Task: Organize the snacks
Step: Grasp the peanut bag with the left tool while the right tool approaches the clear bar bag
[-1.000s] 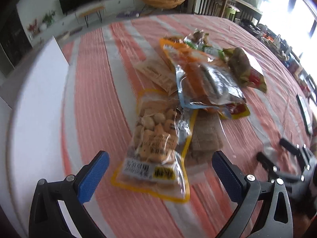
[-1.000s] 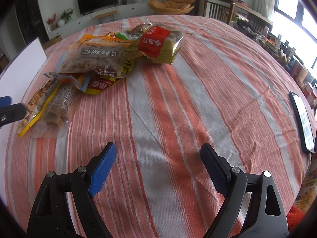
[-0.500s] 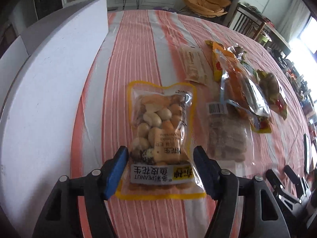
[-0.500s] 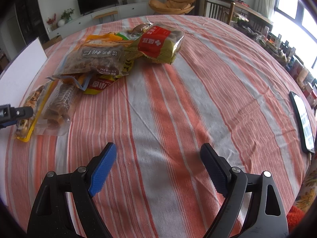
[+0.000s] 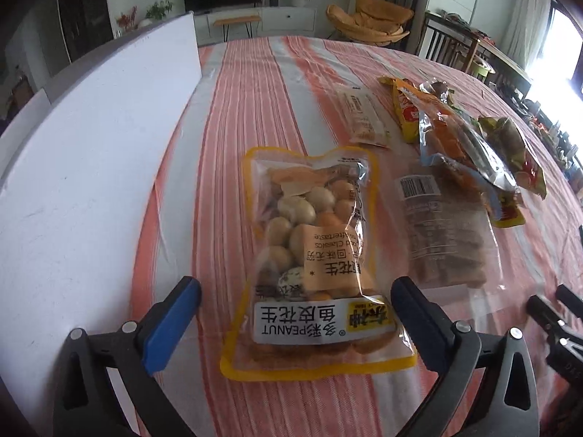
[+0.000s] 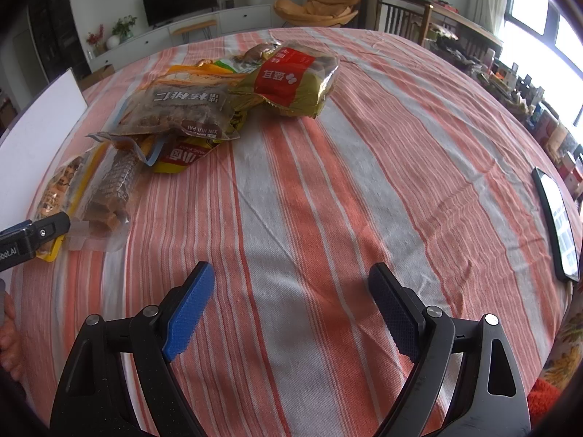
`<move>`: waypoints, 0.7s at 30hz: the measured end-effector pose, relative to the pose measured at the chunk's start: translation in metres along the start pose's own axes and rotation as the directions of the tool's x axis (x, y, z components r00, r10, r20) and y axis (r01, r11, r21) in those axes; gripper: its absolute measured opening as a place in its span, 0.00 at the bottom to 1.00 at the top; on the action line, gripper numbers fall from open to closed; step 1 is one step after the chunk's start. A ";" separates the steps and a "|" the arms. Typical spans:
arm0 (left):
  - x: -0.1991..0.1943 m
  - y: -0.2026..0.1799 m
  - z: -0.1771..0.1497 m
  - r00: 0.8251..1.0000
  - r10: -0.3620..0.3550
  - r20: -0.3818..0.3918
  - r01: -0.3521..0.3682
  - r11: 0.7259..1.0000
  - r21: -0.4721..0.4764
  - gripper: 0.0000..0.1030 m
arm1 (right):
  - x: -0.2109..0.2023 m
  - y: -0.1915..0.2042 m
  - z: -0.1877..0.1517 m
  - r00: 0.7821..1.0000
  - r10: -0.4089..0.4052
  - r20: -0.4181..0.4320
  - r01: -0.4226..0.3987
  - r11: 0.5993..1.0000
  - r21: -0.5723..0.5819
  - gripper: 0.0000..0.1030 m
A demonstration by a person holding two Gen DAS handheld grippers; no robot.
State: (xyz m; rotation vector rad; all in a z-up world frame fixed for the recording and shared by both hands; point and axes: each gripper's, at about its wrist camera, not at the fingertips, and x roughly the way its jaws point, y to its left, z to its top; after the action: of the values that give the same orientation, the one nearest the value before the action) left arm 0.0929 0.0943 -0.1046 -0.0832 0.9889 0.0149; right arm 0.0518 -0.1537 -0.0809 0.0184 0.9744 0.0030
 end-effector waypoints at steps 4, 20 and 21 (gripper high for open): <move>0.001 0.003 -0.004 0.999 0.001 0.035 -0.001 1.000 0.008 1.00 | 0.000 0.000 0.000 1.000 0.000 0.000 0.000 1.000 0.000 0.87; 0.001 0.002 -0.003 0.999 0.011 0.043 -0.012 1.000 0.014 1.00 | 0.000 0.000 0.000 1.000 0.000 0.000 0.000 1.000 0.000 0.87; 0.001 0.002 -0.003 0.999 0.016 0.040 -0.017 1.000 0.016 1.00 | 0.000 0.000 0.000 1.000 0.001 0.000 -0.001 1.000 0.000 0.87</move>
State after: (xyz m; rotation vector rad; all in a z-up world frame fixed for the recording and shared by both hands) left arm 0.0912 0.0961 -0.1071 -0.0597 0.9500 0.0236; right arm 0.0515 -0.1538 -0.0808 0.0189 0.9746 0.0038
